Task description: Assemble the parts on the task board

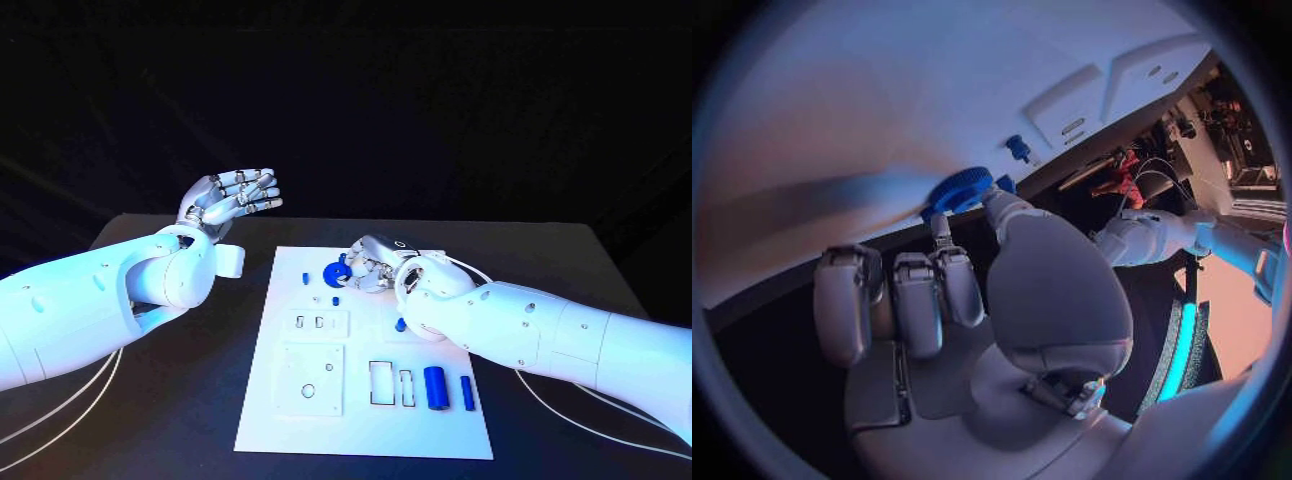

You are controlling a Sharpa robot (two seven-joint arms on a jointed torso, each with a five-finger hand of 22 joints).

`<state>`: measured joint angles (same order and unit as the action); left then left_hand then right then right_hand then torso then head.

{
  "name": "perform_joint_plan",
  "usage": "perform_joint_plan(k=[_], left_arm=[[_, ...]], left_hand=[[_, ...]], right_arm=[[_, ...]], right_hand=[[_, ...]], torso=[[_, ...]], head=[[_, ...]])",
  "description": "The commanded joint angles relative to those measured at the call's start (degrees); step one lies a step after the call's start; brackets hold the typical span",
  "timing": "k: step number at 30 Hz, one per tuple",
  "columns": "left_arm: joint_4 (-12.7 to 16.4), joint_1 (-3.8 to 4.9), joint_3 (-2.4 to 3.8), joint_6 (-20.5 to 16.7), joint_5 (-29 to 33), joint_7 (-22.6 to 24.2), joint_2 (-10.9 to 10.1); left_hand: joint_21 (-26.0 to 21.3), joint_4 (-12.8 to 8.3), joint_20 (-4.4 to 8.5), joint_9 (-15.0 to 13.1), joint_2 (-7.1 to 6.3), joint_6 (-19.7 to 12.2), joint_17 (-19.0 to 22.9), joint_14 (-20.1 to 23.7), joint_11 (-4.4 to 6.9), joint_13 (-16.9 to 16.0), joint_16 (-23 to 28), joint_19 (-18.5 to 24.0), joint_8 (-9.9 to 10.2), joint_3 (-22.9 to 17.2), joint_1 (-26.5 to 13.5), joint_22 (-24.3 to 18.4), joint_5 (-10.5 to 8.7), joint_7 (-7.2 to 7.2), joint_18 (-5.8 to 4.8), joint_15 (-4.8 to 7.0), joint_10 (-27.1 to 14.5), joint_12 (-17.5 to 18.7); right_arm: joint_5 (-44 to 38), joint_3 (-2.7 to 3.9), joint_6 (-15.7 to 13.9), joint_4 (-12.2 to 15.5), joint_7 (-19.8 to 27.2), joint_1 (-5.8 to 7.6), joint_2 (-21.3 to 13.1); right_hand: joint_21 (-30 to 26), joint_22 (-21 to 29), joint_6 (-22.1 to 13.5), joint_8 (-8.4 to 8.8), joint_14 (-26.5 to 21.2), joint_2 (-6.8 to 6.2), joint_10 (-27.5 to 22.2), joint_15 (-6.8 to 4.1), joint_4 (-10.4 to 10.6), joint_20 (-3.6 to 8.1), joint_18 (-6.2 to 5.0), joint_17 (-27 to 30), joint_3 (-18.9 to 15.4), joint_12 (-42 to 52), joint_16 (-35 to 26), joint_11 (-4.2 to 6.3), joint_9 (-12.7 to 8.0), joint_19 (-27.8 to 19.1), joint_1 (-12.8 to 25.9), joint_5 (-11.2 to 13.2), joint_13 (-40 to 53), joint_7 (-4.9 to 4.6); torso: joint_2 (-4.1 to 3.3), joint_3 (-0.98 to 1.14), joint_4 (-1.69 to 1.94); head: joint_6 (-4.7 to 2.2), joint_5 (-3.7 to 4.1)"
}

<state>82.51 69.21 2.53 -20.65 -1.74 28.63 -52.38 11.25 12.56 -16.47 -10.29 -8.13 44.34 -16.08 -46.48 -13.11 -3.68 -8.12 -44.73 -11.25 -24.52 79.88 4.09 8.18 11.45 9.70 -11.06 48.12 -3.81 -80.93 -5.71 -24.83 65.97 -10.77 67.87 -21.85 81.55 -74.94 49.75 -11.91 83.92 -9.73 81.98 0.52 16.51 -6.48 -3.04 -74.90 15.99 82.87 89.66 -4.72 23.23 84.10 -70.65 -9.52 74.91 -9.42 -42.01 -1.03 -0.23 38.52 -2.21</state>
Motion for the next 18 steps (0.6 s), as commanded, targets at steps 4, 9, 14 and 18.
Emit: perform_joint_plan(k=[4,9,14,18], left_arm=[[0.1,0.09,0.05,0.9,0.2,0.5,-0.1],[0.0,0.08,0.04,0.9,0.4,0.5,-0.2],[0.3,-0.03,0.04,1.1,0.5,0.5,-0.3],[0.5,-0.15,0.03,1.3,0.5,0.6,-0.5]], left_hand=[[-0.2,-0.3,-0.06,-0.1,0.30,-0.2,-0.1,-0.2,0.06,0.0,0.2,-0.2,0.0,0.0,-0.4,0.1,-0.05,2.44,0.16,-0.06,-0.2,-0.1],[-0.2,-0.3,-0.06,0.0,0.31,-0.2,-0.1,-0.2,0.07,0.0,0.3,-0.2,0.0,0.0,-0.4,0.1,-0.05,2.47,0.16,-0.05,-0.2,-0.1],[-0.2,-0.3,-0.06,0.0,0.31,-0.2,-0.1,-0.2,0.07,0.0,0.3,-0.2,0.0,0.0,-0.4,0.1,-0.05,2.47,0.16,-0.05,-0.2,-0.1],[-0.2,-0.3,-0.06,0.0,0.31,-0.2,-0.1,-0.2,0.07,0.0,0.3,-0.2,0.0,0.0,-0.4,0.1,-0.05,2.47,0.16,-0.05,-0.2,-0.1]], right_arm=[[1.4,0.02,-4.0,1.6,2.0,-0.02,-1.5],[1.9,0.13,-7.6,5.4,3.2,0.01,-4.8],[5.9,0.72,-9.7,10.6,6.1,0.40,-9.9],[13.4,1.22,-7.4,15.0,9.2,1.42,-15.9]], right_hand=[[0.3,-7.5,0.4,0.08,6.1,0.11,0.5,0.12,-0.7,-0.21,0.72,-15.1,0.1,0.3,0.3,0.00,0.0,0.5,-0.5,0.0,6.2,0.03],[0.3,-7.5,0.5,0.11,6.1,0.04,0.5,0.09,-0.9,-0.19,0.72,-15.1,0.2,0.3,0.3,0.03,0.0,0.5,-0.8,0.0,6.2,0.05],[-0.1,-7.2,0.2,0.46,6.0,-0.12,0.4,0.07,-1.6,-0.13,0.60,-14.8,0.6,0.1,0.3,0.01,0.0,0.2,-2.0,0.0,6.1,-0.02],[-1.4,-6.2,0.1,0.88,5.8,-0.47,-0.1,0.14,-2.9,-0.16,0.29,-13.9,1.4,-0.3,0.0,-0.09,0.0,-0.5,-4.0,0.0,5.6,-0.16]], torso=[[0.11,0.11,-0.28],[0.34,0.19,-0.70],[0.76,0.33,-1.37],[1.11,0.54,-1.90]], head=[[-0.15,-0.18],[-0.29,-0.25],[-0.41,-0.12],[-0.36,-0.22]])
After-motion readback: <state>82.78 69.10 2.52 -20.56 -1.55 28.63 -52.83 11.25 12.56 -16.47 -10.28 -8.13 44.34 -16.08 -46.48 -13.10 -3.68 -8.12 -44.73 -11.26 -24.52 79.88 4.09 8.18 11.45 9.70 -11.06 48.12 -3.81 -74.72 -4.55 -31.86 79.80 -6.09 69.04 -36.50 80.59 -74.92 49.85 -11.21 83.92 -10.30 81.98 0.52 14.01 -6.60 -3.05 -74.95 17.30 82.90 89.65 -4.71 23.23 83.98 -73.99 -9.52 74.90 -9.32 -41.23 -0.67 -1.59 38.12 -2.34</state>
